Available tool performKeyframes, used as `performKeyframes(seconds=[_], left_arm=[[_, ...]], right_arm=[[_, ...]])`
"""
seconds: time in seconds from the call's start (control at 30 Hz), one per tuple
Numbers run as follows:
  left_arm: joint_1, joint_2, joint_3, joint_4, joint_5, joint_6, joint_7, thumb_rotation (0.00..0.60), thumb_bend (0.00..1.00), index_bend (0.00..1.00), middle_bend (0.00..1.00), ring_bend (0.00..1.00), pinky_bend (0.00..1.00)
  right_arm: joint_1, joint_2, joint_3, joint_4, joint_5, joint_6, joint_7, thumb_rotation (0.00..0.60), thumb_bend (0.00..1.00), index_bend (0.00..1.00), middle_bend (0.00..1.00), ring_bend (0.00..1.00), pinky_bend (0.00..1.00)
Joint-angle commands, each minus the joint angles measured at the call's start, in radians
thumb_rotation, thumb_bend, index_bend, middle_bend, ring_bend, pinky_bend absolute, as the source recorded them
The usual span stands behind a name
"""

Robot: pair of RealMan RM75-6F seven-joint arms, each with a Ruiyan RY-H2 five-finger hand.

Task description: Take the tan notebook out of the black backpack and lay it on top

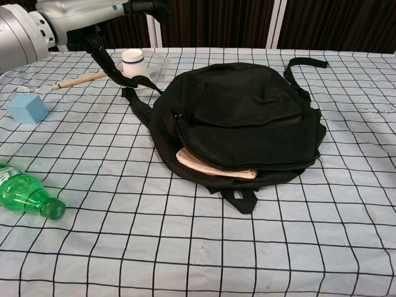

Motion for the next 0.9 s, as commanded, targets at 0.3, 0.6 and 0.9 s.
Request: performKeyframes(seconds=[0.3, 0.6, 0.9], left_arm=[[-0.004, -0.008, 0.05, 0.029, 0.012, 0.003, -0.055, 0.6, 0.07, 0.11, 0.14, 0.0, 0.0], [-0.005, -0.043, 0.119, 0.098, 0.037, -0.013, -0.094, 0.6, 0.07, 0.11, 0.14, 0.0, 0.0], [-0.027, -0.112, 0.149, 0.162, 0.055, -0.031, -0.087, 0.6, 0.07, 0.11, 0.15, 0.0, 0.0]], right_arm=[[0.046, -0.023, -0.014, 0.017, 0.003, -0.043, 0.007, 0.6, 0.23, 0.0, 0.03, 0.18, 0.13], [0.022, 0.004, -0.033, -0.013, 0.021, -0.009, -0.019, 0.6, 0.23, 0.0, 0.03, 0.18, 0.13], [0.018, 0.0, -0.042, -0.009, 0.024, 0.004, -0.014, 0.6, 0.23, 0.0, 0.03, 0.18, 0.13]])
